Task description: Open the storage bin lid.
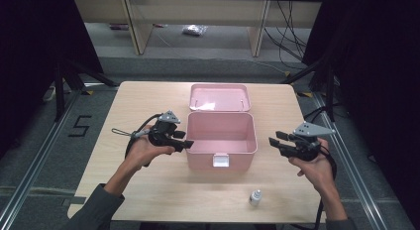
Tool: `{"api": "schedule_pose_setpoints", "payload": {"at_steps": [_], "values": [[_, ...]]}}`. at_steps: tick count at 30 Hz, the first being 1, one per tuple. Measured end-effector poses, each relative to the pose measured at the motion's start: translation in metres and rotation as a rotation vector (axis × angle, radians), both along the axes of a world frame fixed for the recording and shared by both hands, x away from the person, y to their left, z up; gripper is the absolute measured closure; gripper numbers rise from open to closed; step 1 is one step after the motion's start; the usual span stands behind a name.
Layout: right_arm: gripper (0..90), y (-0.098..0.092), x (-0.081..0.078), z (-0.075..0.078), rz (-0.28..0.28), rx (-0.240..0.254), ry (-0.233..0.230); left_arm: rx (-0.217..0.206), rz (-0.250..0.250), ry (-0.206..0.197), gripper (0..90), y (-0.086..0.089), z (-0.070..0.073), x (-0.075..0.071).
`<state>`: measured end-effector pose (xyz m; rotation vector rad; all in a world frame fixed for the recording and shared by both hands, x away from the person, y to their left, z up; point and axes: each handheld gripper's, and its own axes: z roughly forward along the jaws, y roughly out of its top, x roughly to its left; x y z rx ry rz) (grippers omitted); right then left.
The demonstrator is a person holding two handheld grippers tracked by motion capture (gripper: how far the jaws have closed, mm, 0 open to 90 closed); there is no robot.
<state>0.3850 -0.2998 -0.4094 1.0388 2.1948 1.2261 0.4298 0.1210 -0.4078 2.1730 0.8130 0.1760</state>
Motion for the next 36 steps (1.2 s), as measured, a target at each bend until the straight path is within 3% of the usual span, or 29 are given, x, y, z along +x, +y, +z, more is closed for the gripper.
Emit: {"api": "schedule_pose_setpoints", "payload": {"at_steps": [4,7,11,13,14,20,21,24,25,26,30,31,36], "values": [[56.0,-0.005,-0.018,-0.007,0.001,-0.023,0.022,0.0,0.007,0.0,49.2,0.0,0.0,-0.001],[54.5,-0.009,-0.033,-0.008,-0.015,0.01,0.029,0.005,0.004,-0.006,49.2,-0.001,0.0,-0.001],[52.9,-0.009,-0.05,-0.013,-0.012,0.012,0.035,0.016,-0.007,-0.029,49.1,-0.001,0.0,0.0],[52.7,-0.009,-0.052,-0.014,-0.009,-0.003,0.027,0.017,-0.007,-0.029,49.1,-0.001,0.0,0.0],[52.1,-0.006,-0.062,-0.018,-0.013,0.009,0.057,0.014,0.004,-0.012,49.1,-0.001,0.0,-0.001],[50.6,-0.004,-0.078,-0.03,-0.001,0.006,0.075,0.016,0.01,-0.008,49.3,-0.002,0.001,-0.002],[49.8,-0.002,-0.085,-0.033,0.006,-0.013,0.087,0.017,0.015,-0.004,49.3,-0.002,0.001,-0.002],[49.5,-0.001,-0.089,-0.035,0.023,-0.031,0.084,0.018,0.017,-0.002,49.3,-0.002,0.001,-0.002],[49.4,0.001,-0.095,-0.036,0.018,-0.026,0.105,0.019,0.017,-0.002,49.3,-0.002,0.001,-0.002],[49.2,0.0,-0.095,-0.035,0.035,-0.047,0.076,0.017,0.018,0.0,49.3,-0.002,0.001,-0.002],[48.8,0.0,-0.1,-0.036,0.035,-0.047,0.072,0.01,0.02,0.011,49.2,-0.002,0.0,-0.002],[48.8,0.002,-0.102,-0.036,0.027,-0.034,0.096,0.01,0.021,0.012,49.2,-0.002,0.0,-0.002],[48.3,0.005,-0.106,-0.039,0.051,-0.064,0.096,0.012,0.022,0.012,49.2,-0.002,0.0,-0.002]]}}
